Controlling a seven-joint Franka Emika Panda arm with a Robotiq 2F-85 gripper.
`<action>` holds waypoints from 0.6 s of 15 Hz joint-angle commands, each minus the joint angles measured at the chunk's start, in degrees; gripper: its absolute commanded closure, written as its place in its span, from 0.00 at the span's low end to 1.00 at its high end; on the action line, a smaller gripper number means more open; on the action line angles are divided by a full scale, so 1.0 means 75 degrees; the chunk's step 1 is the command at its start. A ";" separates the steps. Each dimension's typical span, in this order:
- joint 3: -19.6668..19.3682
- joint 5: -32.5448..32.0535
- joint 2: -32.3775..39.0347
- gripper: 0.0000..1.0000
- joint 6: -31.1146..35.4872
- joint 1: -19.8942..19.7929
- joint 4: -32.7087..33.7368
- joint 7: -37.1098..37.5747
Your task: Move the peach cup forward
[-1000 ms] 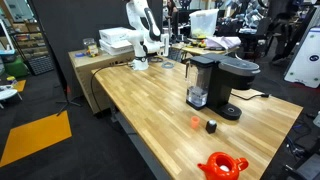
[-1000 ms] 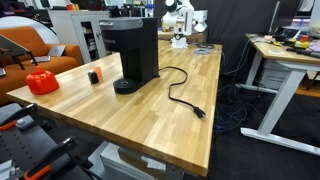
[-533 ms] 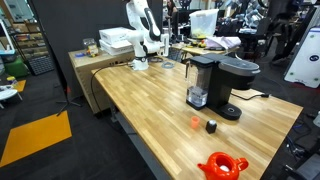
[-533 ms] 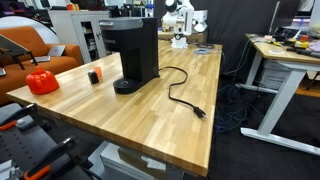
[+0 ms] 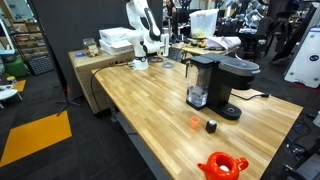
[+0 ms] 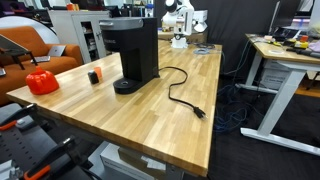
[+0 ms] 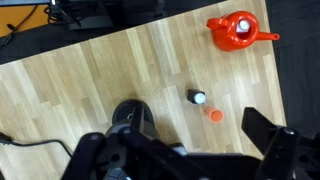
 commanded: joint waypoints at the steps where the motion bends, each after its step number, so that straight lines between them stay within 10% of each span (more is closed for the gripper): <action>1: 0.0228 -0.0135 -0.0216 0.00 0.0116 0.0099 -0.0019 -0.0375; 9: 0.1034 -0.0118 0.0475 0.00 0.1009 0.0744 0.0158 -0.0501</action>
